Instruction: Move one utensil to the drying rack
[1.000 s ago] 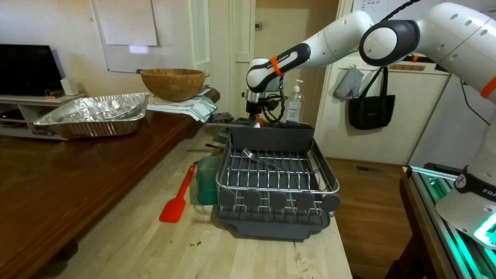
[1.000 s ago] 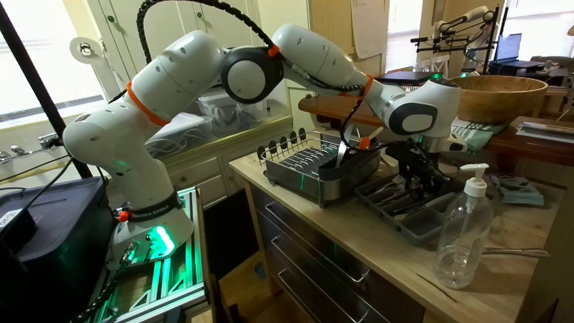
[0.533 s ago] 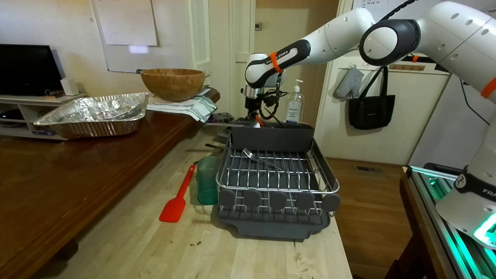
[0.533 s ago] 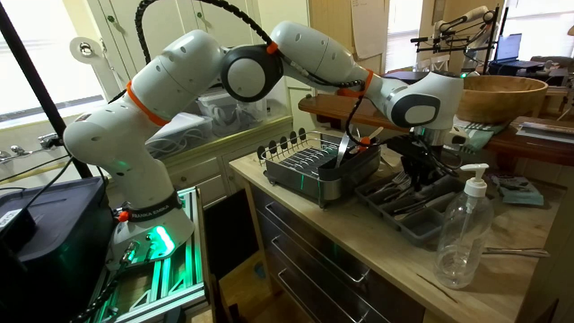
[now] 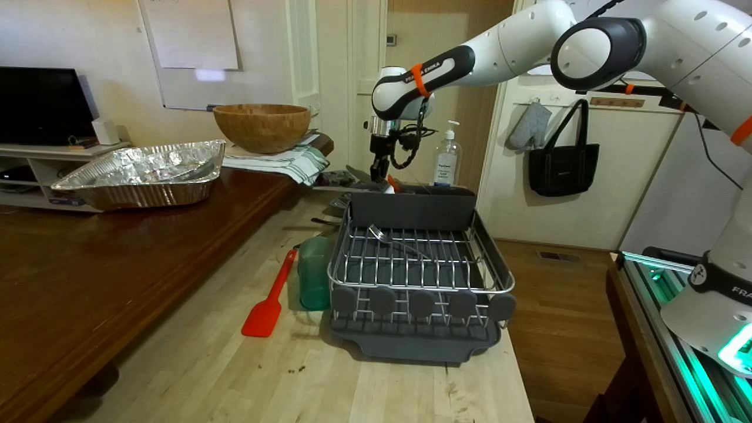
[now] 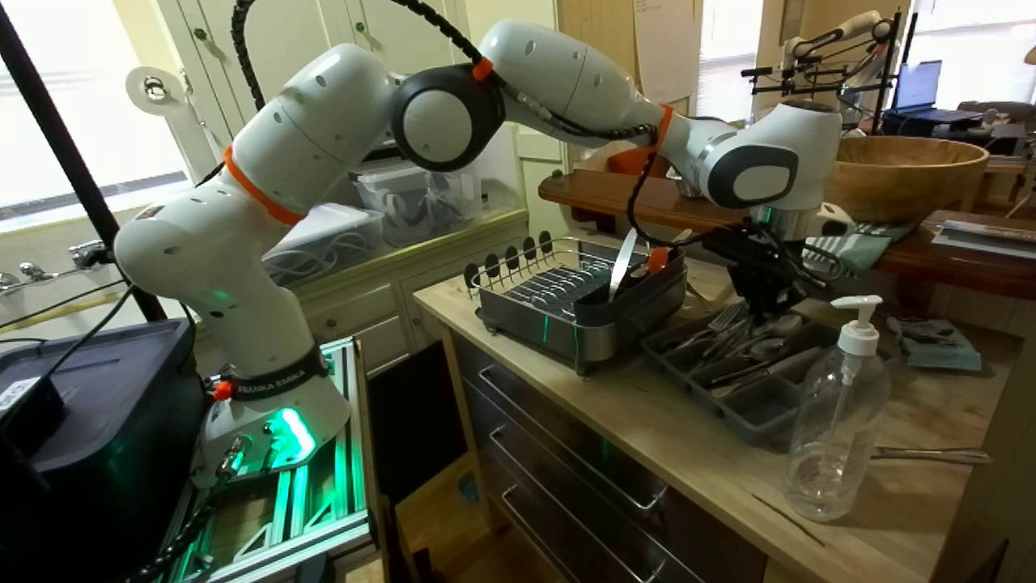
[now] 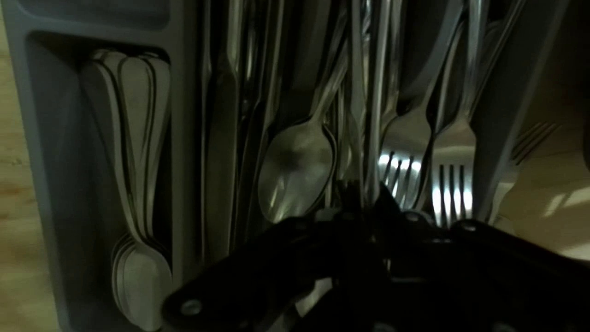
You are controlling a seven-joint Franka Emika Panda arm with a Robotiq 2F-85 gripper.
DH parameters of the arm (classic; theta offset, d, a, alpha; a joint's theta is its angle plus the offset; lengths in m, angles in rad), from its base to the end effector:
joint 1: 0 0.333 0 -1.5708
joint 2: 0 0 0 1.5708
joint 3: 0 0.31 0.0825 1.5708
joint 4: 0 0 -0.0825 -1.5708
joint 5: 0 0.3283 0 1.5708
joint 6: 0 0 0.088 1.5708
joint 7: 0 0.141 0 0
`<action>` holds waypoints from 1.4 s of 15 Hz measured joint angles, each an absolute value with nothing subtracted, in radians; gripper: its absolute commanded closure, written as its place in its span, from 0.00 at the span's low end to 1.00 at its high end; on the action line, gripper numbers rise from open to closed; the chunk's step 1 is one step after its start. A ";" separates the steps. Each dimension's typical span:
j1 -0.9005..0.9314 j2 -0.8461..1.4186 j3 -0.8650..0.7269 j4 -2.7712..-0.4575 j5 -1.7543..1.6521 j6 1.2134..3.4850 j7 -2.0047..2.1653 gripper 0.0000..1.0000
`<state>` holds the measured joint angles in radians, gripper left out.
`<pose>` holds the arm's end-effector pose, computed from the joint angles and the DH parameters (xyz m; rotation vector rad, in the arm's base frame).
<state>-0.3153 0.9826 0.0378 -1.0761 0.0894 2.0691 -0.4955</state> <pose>0.6941 -0.1989 0.2161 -3.0332 -0.2411 -0.0787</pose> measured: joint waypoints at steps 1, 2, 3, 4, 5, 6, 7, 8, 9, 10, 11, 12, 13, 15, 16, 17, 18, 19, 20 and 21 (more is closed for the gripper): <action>-0.320 0.970 0.046 -1.080 0.096 2.069 -0.513 0.97; -0.327 0.957 0.056 -1.085 0.101 2.069 -0.532 0.97; -0.335 0.943 0.066 -1.091 0.108 2.069 -0.550 0.97; -0.345 0.926 0.077 -1.101 0.115 2.069 -0.569 0.97; -0.355 0.909 0.088 -1.113 0.122 2.069 -0.587 0.97; -0.366 0.892 0.098 -1.125 0.131 2.069 -0.606 0.97; -0.377 0.875 0.107 -1.140 0.140 2.069 -0.623 0.97; -0.389 0.856 0.116 -1.156 0.149 2.069 -0.640 0.97; -0.402 0.837 0.125 -1.174 0.158 2.069 -0.660 0.97; -0.415 0.818 0.135 -1.194 0.168 2.069 -0.681 0.97; -0.427 0.798 0.144 -1.213 0.178 2.069 -0.701 0.97; -0.438 0.777 0.152 -1.233 0.185 2.069 -0.716 0.97; -0.442 0.757 0.154 -1.250 0.197 2.069 -0.732 0.97; -0.443 0.720 0.151 -1.283 0.229 2.070 -0.764 0.97; -0.443 0.703 0.151 -1.298 0.242 2.070 -0.776 0.97; -0.442 0.686 0.151 -1.311 0.253 2.070 -0.787 0.97; -0.440 0.669 0.150 -1.323 0.262 2.070 -0.796 0.97; -0.438 0.652 0.149 -1.334 0.267 2.070 -0.804 0.97; -0.434 0.634 0.146 -1.345 0.270 2.070 -0.809 0.97; -0.431 0.617 0.142 -1.353 0.270 2.070 -0.813 0.97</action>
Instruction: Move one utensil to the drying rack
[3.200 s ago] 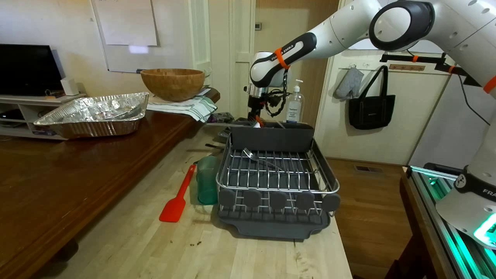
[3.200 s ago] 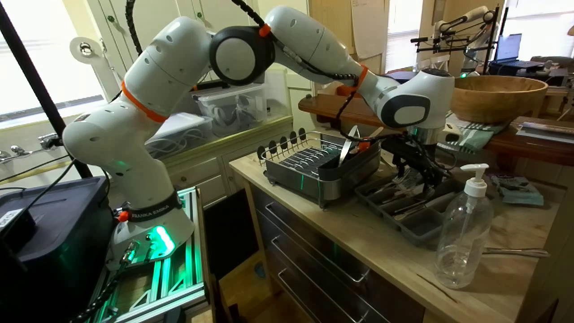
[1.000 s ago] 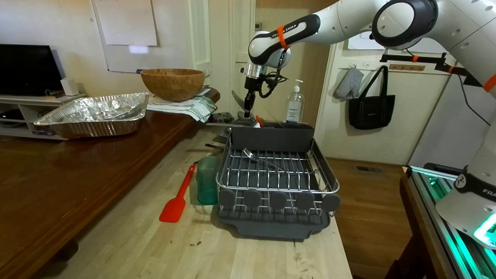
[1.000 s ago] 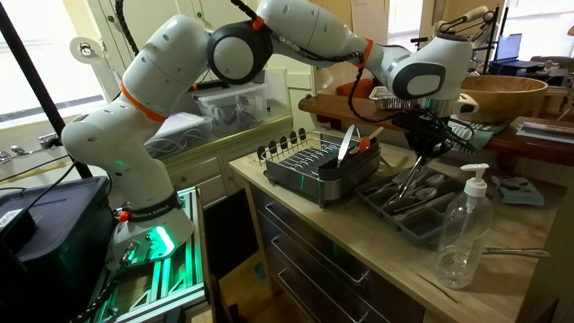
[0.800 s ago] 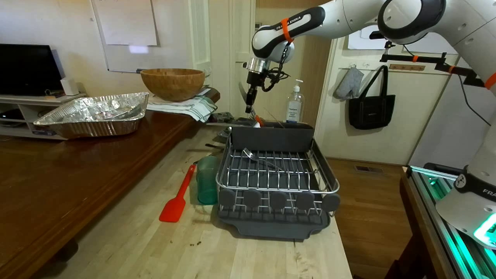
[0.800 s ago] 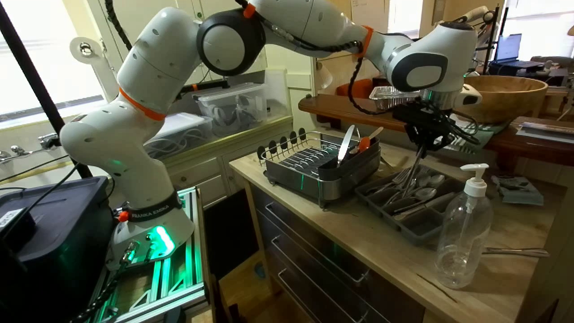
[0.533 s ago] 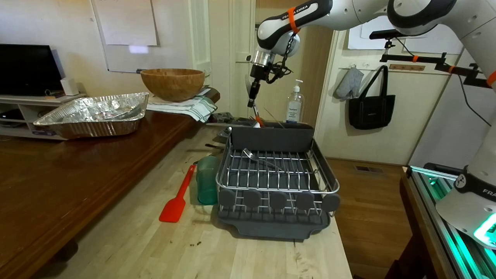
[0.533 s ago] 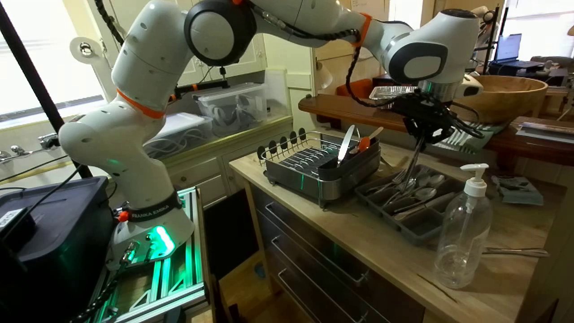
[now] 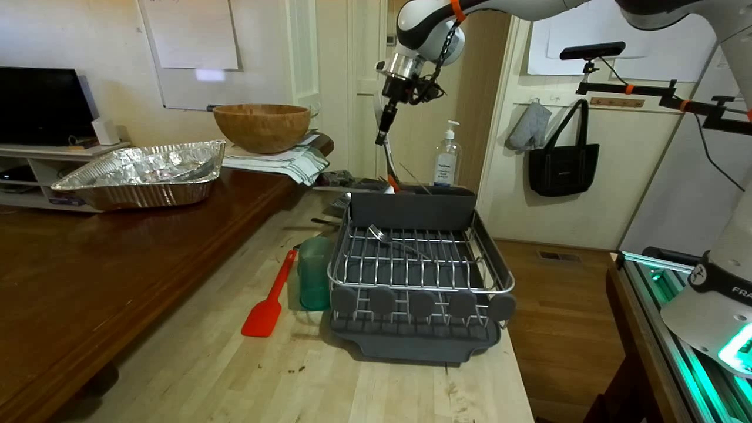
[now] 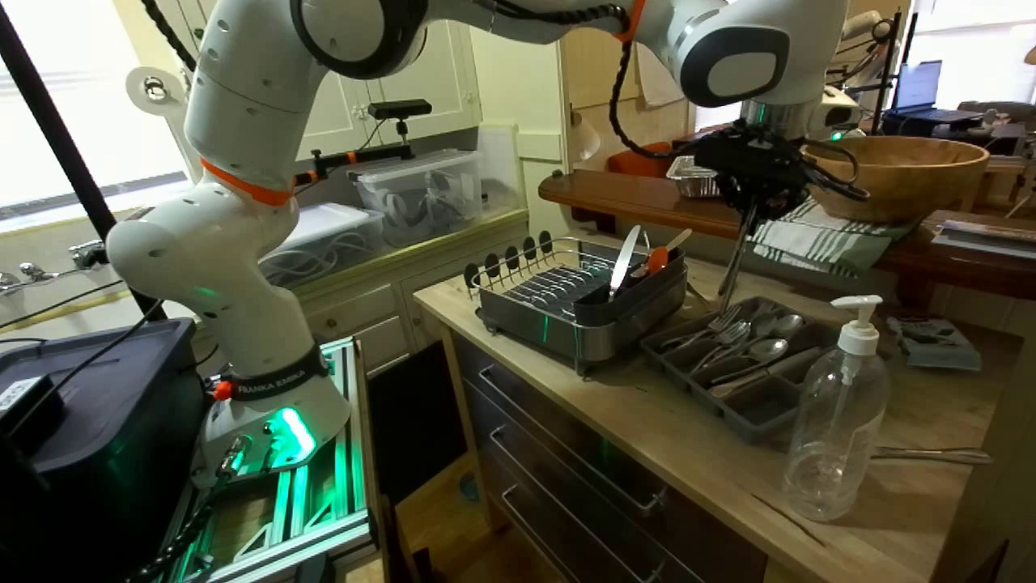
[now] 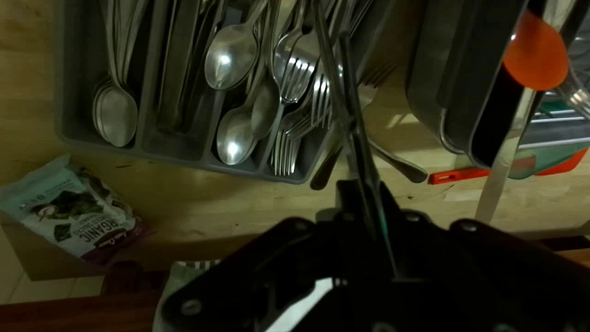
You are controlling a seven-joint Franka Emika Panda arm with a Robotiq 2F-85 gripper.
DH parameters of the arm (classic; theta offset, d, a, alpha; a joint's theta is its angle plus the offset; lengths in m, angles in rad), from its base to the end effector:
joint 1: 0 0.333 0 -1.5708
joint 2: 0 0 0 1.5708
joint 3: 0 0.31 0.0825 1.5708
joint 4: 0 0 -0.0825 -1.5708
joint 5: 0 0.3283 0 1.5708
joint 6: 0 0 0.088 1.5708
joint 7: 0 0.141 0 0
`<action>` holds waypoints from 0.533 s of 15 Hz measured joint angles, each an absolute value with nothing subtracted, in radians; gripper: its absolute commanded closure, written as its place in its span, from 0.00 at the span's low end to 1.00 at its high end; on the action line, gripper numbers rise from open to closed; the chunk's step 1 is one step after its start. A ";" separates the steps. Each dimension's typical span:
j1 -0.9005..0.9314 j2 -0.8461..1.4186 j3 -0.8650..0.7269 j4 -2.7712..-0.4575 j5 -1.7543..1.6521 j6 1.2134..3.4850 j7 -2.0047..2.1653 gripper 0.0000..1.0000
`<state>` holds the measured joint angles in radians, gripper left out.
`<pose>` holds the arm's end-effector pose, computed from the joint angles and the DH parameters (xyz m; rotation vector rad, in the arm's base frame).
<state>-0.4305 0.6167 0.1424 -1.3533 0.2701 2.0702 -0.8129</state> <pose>0.6564 -0.1928 0.3628 -2.8446 -0.5418 -0.3773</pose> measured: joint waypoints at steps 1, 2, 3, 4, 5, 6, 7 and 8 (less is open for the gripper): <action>-0.426 0.598 0.138 -1.362 0.270 2.071 -0.816 0.97; -0.421 0.580 0.132 -1.370 0.270 2.071 -0.819 0.97; -0.415 0.561 0.125 -1.377 0.270 2.071 -0.822 0.97; -0.408 0.541 0.119 -1.386 0.270 2.071 -0.826 0.97; -0.402 0.521 0.114 -1.398 0.270 2.071 -0.829 0.97; -0.397 0.502 0.110 -1.411 0.270 2.071 -0.831 0.97; -0.391 0.480 0.106 -1.429 0.271 2.072 -0.832 0.97; -0.386 0.458 0.101 -1.449 0.274 2.077 -0.832 0.97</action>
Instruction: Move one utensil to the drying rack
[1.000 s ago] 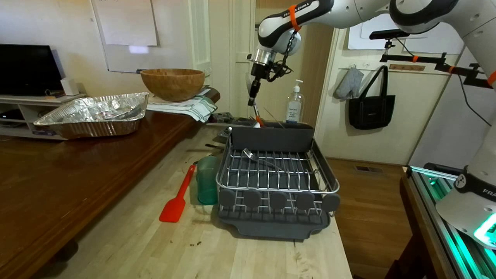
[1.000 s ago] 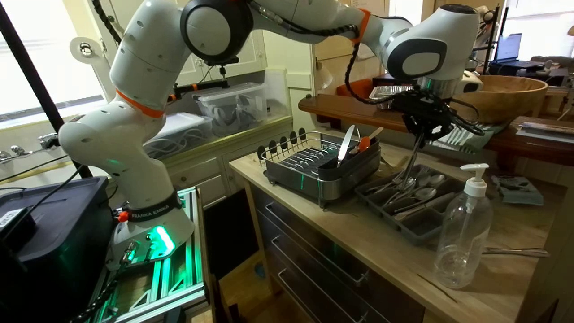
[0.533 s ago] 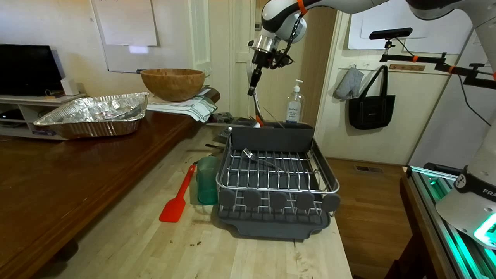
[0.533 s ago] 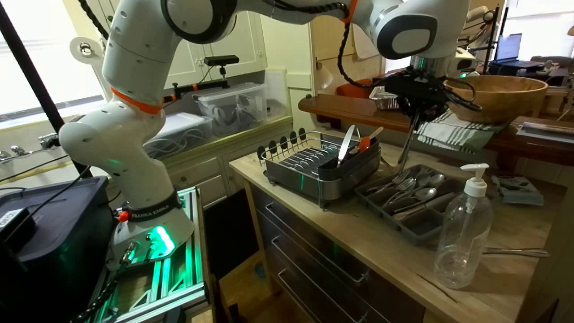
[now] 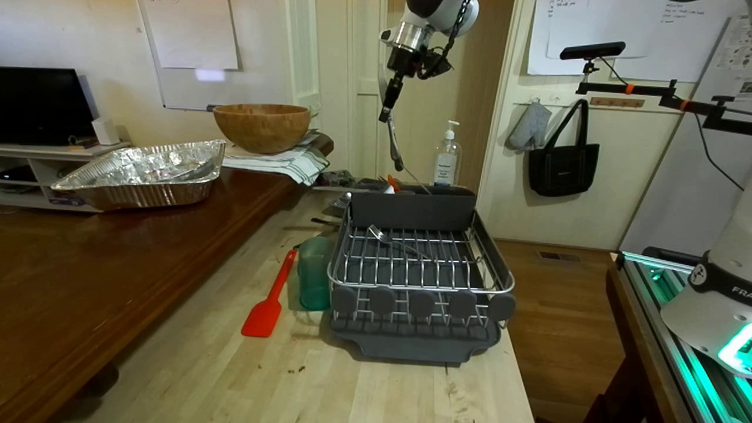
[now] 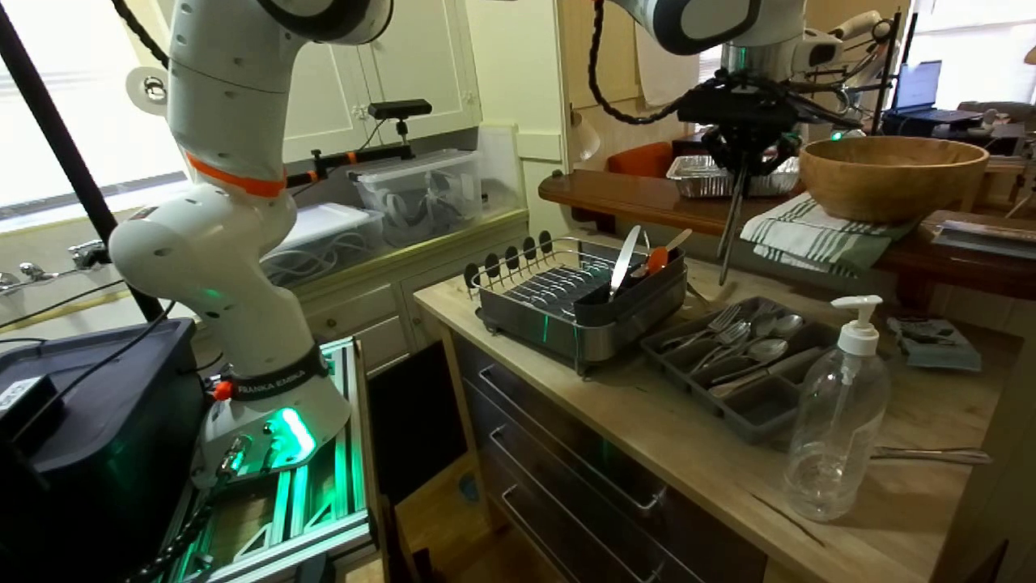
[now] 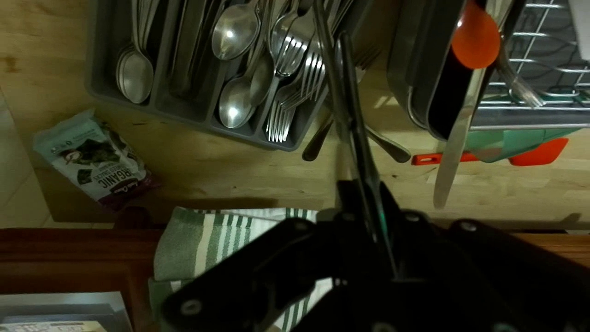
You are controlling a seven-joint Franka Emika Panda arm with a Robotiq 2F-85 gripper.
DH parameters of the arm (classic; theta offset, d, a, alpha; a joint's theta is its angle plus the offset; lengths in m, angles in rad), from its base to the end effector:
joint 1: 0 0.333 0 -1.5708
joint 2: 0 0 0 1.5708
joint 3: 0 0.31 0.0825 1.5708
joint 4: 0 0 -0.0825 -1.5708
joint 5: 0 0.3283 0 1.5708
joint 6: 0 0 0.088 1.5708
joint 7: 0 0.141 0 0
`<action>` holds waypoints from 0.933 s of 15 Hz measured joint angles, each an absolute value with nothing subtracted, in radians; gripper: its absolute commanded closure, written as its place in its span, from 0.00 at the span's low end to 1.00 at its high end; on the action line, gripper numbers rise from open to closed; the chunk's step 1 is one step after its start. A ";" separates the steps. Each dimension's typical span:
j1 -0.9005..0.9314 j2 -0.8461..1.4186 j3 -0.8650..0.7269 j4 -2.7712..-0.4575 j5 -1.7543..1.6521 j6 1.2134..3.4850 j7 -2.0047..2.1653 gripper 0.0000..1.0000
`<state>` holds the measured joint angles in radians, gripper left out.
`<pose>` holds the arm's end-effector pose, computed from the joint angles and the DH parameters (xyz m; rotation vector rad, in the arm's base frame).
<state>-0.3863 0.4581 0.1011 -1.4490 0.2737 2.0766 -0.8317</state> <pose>0.6361 -0.1752 0.4250 -2.8849 -0.6139 -0.4458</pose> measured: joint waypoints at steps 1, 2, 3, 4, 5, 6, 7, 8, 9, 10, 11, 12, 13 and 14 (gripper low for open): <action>-0.381 0.433 0.095 -1.475 0.278 2.085 -0.832 0.97; -0.377 0.407 0.089 -1.505 0.285 2.100 -0.832 0.97; -0.373 0.379 0.082 -1.539 0.292 2.118 -0.832 0.97; -0.369 0.350 0.074 -1.574 0.297 2.140 -0.832 0.97; -0.364 0.321 0.064 -1.611 0.302 2.165 -0.832 0.88; -0.359 0.304 0.055 -1.628 0.302 2.170 -0.832 0.88; -0.353 0.303 0.047 -1.627 0.302 2.170 -0.832 0.88; -0.349 0.307 0.045 -1.626 0.302 2.170 -0.832 0.88; -0.347 0.312 0.043 -1.624 0.302 2.170 -0.832 0.88; -0.345 0.315 0.043 -1.624 0.302 2.170 -0.832 0.97; -0.344 0.317 0.042 -1.624 0.302 2.170 -0.832 0.97; -0.341 0.318 0.039 -1.624 0.302 2.170 -0.832 0.97; -0.337 0.318 0.033 -1.625 0.302 2.170 -0.832 0.97; -0.332 0.316 0.029 -1.628 0.302 2.171 -0.834 0.97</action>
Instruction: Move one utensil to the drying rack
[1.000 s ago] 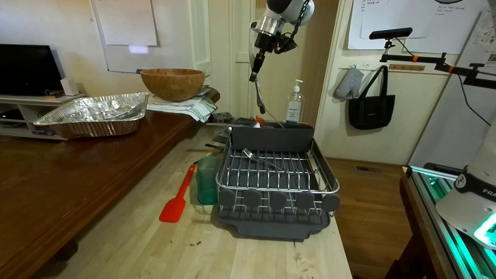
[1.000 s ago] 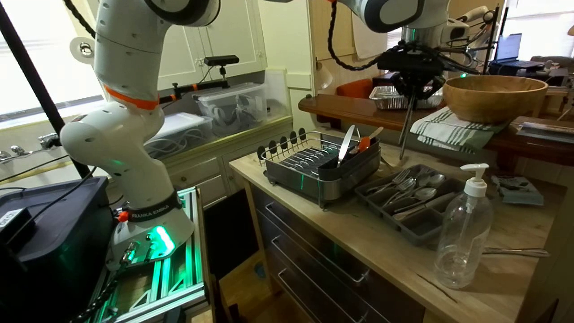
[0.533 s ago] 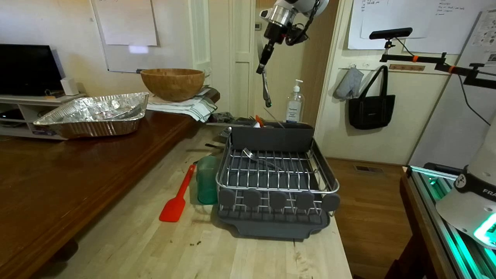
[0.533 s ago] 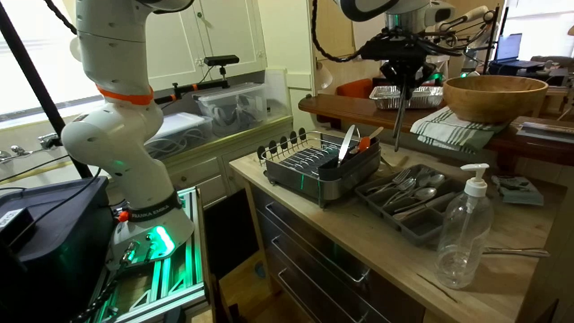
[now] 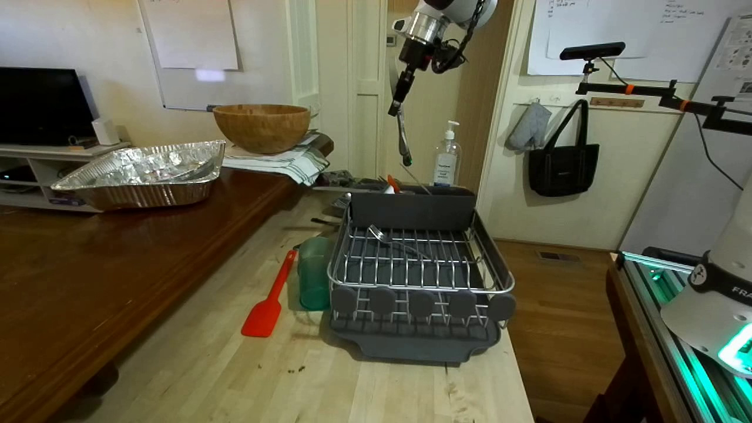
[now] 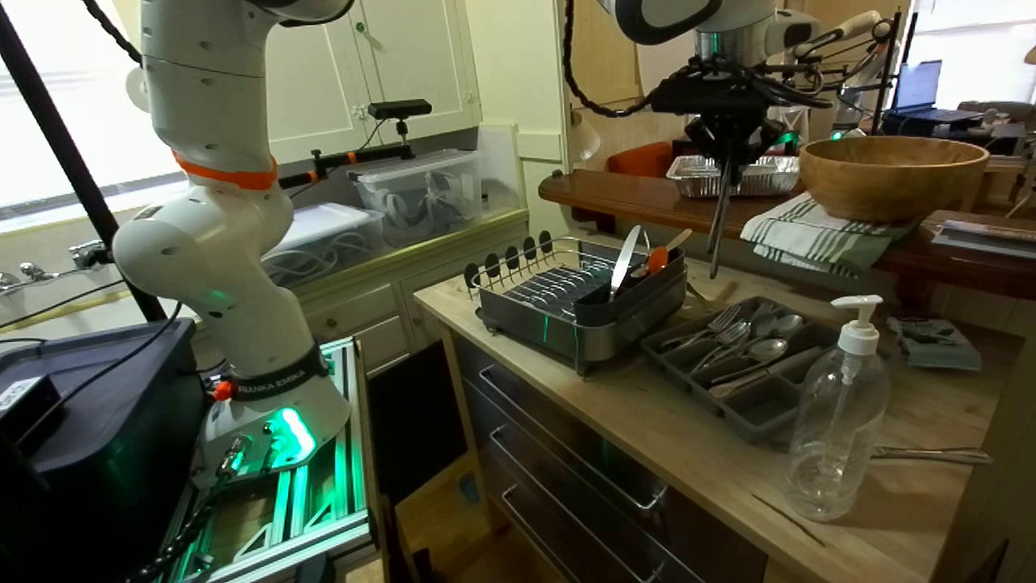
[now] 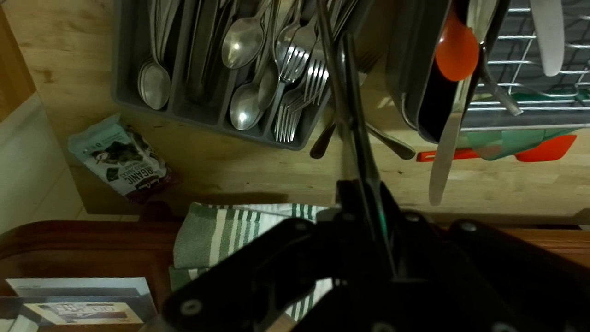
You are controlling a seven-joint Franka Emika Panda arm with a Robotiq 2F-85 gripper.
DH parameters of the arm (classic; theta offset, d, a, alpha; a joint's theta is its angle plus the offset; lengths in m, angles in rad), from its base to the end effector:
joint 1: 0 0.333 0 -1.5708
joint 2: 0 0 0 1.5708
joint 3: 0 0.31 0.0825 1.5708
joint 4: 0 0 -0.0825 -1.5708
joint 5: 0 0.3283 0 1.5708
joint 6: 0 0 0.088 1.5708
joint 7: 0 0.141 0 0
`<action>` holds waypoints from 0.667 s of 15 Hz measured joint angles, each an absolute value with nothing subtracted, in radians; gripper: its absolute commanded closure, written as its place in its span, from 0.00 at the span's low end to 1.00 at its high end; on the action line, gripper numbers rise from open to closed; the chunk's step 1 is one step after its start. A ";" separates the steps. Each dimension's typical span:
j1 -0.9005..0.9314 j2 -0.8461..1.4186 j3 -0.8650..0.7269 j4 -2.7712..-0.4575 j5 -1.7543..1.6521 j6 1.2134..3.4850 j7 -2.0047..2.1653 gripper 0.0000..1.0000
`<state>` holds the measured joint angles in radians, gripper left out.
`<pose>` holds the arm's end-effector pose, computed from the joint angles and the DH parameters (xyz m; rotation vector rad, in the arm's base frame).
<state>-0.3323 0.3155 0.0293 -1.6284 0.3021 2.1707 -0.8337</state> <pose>0.6057 -0.1706 0.4447 -2.9317 -0.5717 -0.5102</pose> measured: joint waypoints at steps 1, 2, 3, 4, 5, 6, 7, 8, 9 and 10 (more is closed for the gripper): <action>-0.329 0.309 0.025 -1.636 0.302 2.172 -0.841 0.97; -0.326 0.297 0.022 -1.648 0.302 2.175 -0.851 0.97; -0.324 0.277 0.019 -1.669 0.302 2.179 -0.865 0.97; -0.322 0.251 0.017 -1.697 0.302 2.185 -0.880 0.97; -0.320 0.220 0.014 -1.732 0.302 2.198 -0.897 0.97; -0.316 0.184 0.010 -1.772 0.303 2.210 -0.914 0.97; -0.312 0.147 0.004 -1.812 0.310 2.219 -0.931 0.97; -0.307 0.107 -0.004 -1.855 0.328 2.222 -0.952 0.97; -0.302 0.067 -0.012 -1.898 0.352 2.223 -0.977 0.97; -0.296 0.026 -0.022 -1.943 0.379 2.225 -1.002 0.97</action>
<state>-0.2956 0.0255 -0.0224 -1.9427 0.3792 2.2246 -1.0015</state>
